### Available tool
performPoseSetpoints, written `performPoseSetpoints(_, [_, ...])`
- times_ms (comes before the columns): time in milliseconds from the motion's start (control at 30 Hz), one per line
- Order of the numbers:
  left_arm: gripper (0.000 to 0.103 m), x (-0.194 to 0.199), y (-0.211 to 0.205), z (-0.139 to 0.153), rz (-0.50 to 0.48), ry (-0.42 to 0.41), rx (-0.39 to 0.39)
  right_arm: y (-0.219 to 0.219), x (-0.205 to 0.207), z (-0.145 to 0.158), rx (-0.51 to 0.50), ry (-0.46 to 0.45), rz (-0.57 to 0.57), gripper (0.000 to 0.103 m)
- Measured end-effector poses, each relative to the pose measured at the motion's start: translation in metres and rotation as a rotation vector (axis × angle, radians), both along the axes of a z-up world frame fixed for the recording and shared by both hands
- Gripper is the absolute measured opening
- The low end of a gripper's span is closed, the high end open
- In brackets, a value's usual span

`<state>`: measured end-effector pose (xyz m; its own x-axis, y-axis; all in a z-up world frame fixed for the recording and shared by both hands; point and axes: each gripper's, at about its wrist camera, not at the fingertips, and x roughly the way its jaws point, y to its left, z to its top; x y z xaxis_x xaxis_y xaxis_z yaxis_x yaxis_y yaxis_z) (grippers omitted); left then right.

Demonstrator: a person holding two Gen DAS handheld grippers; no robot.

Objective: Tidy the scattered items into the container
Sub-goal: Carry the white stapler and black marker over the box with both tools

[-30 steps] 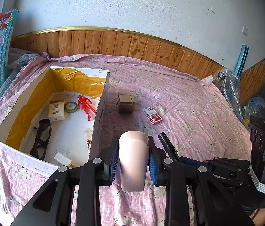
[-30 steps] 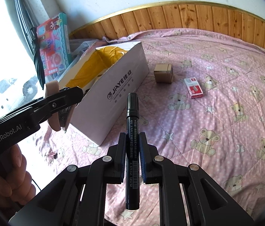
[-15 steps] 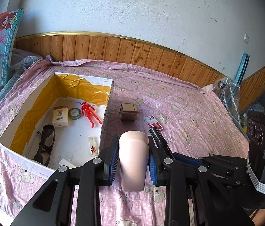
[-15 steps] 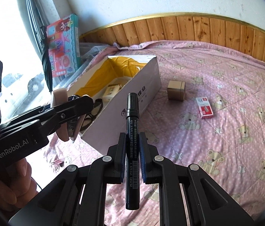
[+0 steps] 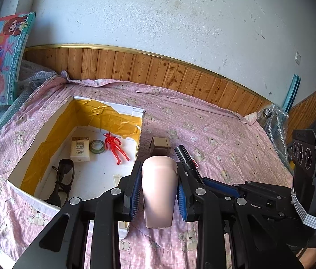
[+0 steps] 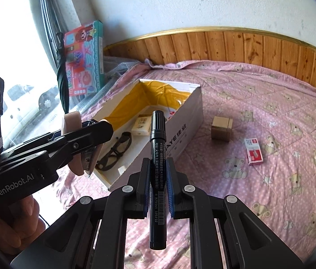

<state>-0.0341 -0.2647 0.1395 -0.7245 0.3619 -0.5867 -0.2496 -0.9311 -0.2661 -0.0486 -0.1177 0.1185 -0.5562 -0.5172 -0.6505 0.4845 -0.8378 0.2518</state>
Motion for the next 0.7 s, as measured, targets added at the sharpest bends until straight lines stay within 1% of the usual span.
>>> performPoseSetpoints(333, [0.029,-0.014,-0.027,0.013,0.059,0.018,0.022,-0.021,-0.019,0.013,-0.012,0.022,0.038,0.014])
performPoseSetpoints(700, [0.029,-0.038,-0.065,0.012,0.145,0.002,0.044,-0.046,-0.044,0.020,-0.022,0.027,0.085,0.014])
